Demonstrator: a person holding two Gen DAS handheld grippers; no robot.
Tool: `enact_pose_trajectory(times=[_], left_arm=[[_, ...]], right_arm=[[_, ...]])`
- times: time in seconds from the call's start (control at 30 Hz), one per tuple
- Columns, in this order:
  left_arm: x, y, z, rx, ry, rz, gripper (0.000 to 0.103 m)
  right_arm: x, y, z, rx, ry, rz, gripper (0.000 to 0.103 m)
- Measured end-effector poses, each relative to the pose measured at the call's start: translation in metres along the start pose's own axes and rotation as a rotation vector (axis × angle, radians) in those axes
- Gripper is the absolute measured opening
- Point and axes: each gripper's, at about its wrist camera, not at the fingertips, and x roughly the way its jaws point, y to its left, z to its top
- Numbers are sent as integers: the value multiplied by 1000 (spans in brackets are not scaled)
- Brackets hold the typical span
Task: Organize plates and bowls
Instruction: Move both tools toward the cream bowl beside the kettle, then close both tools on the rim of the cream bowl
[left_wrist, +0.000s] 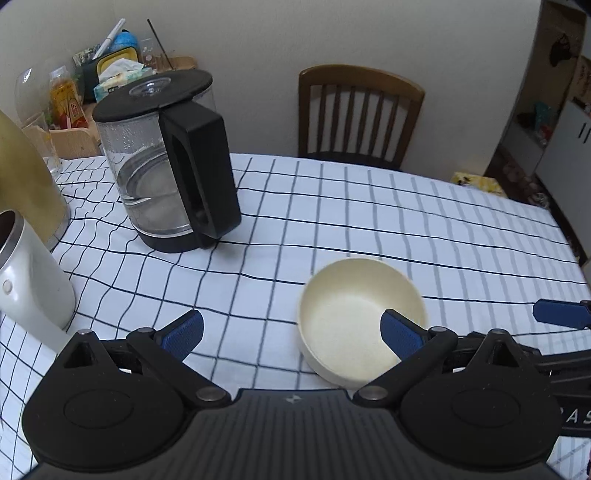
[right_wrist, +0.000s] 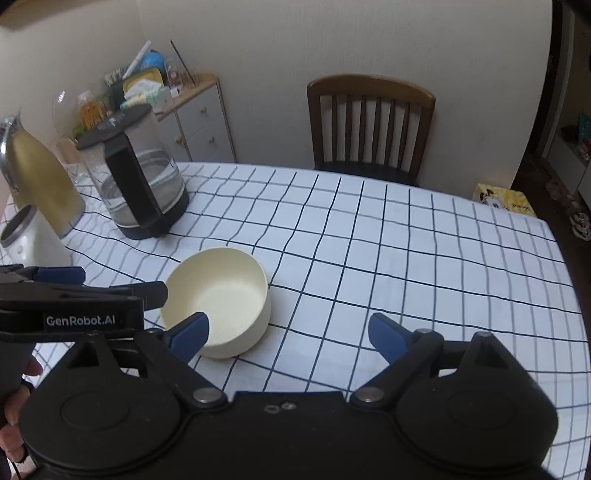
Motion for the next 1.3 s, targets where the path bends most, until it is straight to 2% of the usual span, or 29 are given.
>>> enact_pose_trajectory(times=[0.23, 0.3, 0.37, 0.47, 0.53, 0.6, 0.67, 0.73, 0.83, 1.0, 1.03, 1.3], left_arm=[[35, 6, 9, -33, 58, -8, 102], [42, 6, 10, -50, 70, -25, 97], [49, 5, 11, -53, 92, -25, 81], [61, 2, 10, -48, 125, -18, 64], [66, 0, 8, -46, 139, -19, 59], [70, -2, 7, -36, 147, -25, 49], [73, -4, 5, -34, 155, -29, 36], [75, -4, 4, -40, 157, -24, 32], [76, -4, 3, -42, 161, -28, 20], [79, -7, 3, -34, 183, 3, 18], [81, -8, 3, -33, 191, 7, 18], [94, -5, 5, -65, 231, -4, 18]], right_arm=[[42, 0, 7, 11, 71, 15, 77], [50, 0, 8, 12, 83, 24, 74], [57, 0, 8, 20, 90, 26, 70], [65, 1, 8, 36, 101, 31, 65], [70, 2, 8, 44, 112, 40, 60], [72, 4, 8, 41, 115, 44, 56], [74, 5, 9, 39, 117, 47, 48], [76, 6, 9, 44, 121, 50, 44], [79, 6, 9, 58, 126, 49, 34], [83, 9, 11, 66, 133, 58, 20], [82, 10, 11, 63, 134, 66, 14], [84, 15, 13, 51, 128, 46, 7]])
